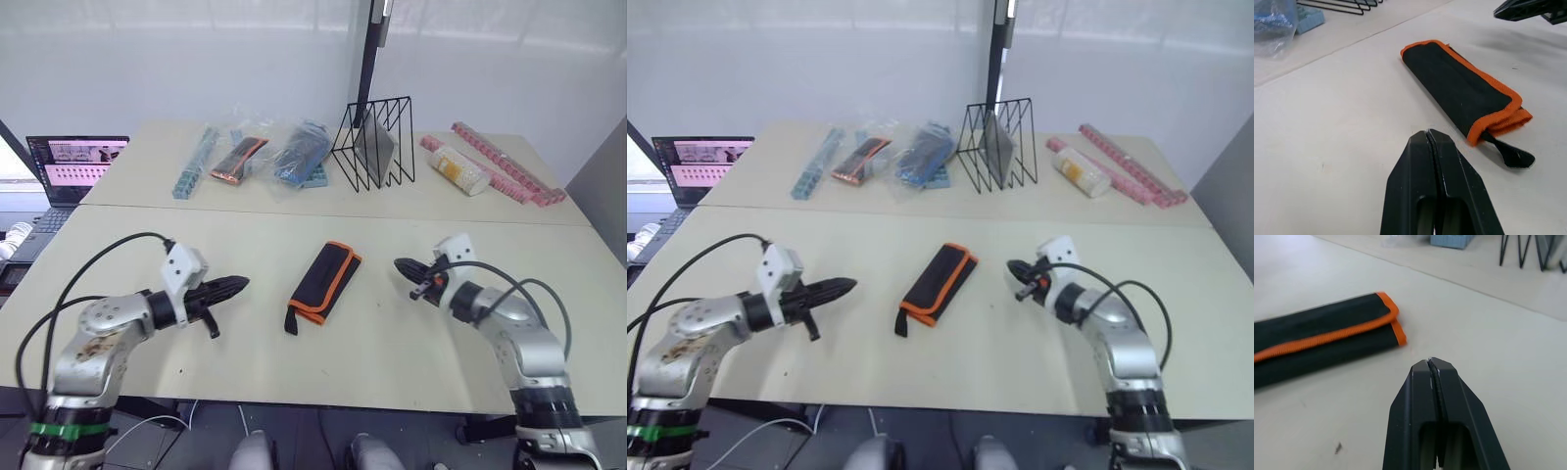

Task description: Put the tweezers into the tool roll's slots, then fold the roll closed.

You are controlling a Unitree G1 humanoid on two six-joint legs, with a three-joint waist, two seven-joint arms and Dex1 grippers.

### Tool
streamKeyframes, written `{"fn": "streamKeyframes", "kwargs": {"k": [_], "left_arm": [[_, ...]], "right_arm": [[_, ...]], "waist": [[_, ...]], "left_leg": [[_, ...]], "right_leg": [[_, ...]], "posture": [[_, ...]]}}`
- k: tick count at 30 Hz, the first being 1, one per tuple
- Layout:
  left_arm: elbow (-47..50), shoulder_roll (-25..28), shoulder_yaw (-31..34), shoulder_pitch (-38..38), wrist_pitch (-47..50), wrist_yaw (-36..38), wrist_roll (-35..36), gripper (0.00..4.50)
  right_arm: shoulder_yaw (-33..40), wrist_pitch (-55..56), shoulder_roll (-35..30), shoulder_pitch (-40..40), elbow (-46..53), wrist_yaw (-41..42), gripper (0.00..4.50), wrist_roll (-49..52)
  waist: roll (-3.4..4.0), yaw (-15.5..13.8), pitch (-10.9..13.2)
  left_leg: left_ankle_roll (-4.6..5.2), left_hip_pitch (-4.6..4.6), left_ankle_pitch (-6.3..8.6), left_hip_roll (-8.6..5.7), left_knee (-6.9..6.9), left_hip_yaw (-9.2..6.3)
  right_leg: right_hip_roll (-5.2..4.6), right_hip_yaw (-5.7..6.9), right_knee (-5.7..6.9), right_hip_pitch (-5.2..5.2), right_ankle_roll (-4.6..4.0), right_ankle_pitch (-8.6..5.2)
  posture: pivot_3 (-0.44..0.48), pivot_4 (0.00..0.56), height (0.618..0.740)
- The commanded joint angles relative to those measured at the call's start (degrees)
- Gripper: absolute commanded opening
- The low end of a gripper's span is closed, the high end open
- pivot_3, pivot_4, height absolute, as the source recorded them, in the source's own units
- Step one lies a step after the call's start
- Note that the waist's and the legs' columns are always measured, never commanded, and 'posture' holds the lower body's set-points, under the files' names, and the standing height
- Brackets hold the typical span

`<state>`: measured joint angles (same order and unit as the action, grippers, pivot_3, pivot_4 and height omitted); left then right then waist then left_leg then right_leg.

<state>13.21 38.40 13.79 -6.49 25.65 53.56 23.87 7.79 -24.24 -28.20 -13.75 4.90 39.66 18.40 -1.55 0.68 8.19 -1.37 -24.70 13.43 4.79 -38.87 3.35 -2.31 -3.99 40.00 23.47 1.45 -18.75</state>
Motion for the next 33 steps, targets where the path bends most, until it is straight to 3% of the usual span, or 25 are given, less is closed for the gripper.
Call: {"fn": "streamKeyframes", "kwargs": {"k": [1,5,11,19,33], "left_arm": [[2.3,1.4,8.1,4.8,0.8,-0.7,3.9,0.02],[2.9,3.4,17.1,12.6,1.6,0.5,7.2,0.02],[2.4,9.4,26.0,18.9,5.7,5.7,12.5,1.82],[-3.8,12.1,29.0,22.5,-0.3,8.6,8.7,4.48],[-0.1,11.8,25.6,20.0,1.4,4.5,8.2,4.48]], "right_arm": [[4.8,1.4,-2.4,5.5,4.3,1.4,0.0,2.4],[9.1,7.7,-6.5,12.7,0.7,4.6,0.0,1.2],[13.3,14.5,-12.9,15.1,-8.8,10.7,1.85,1.5],[14.3,20.1,-16.0,13.3,-17.5,15.8,4.5,1.8],[11.5,18.4,-15.4,10.6,-16.9,14.9,4.5,1.7]], "waist": [[-0.01,0.0,0.0],[-0.09,0.1,0.1],[-0.38,0.2,0.3],[-0.41,0.1,0.3],[-0.44,0.1,0.4]], "left_leg": [[0.0,0.02,0.0,0.0,0.0,0.0],[0.0,0.04,0.01,0.02,0.02,0.02],[0.0,0.39,-0.03,0.03,-0.03,0.12],[0.0,0.41,-0.03,0.03,0.03,0.17],[0.0,0.4,-0.03,0.03,0.01,0.18]], "right_leg": [[0.0,0.0,-0.01,-0.01,0.0,0.0],[-0.01,0.01,-0.11,-0.04,0.01,-0.01],[-0.03,-0.04,-0.29,-0.36,0.01,-0.15],[-0.05,-0.05,-0.28,-0.33,-0.06,-0.21],[-0.08,-0.05,-0.23,-0.35,-0.06,-0.21]], "posture": [[0.0,0.15,0.687],[0.0,0.15,0.687],[0.0,0.15,0.687],[0.0,0.15,0.687],[0.0,0.15,0.687]]}}
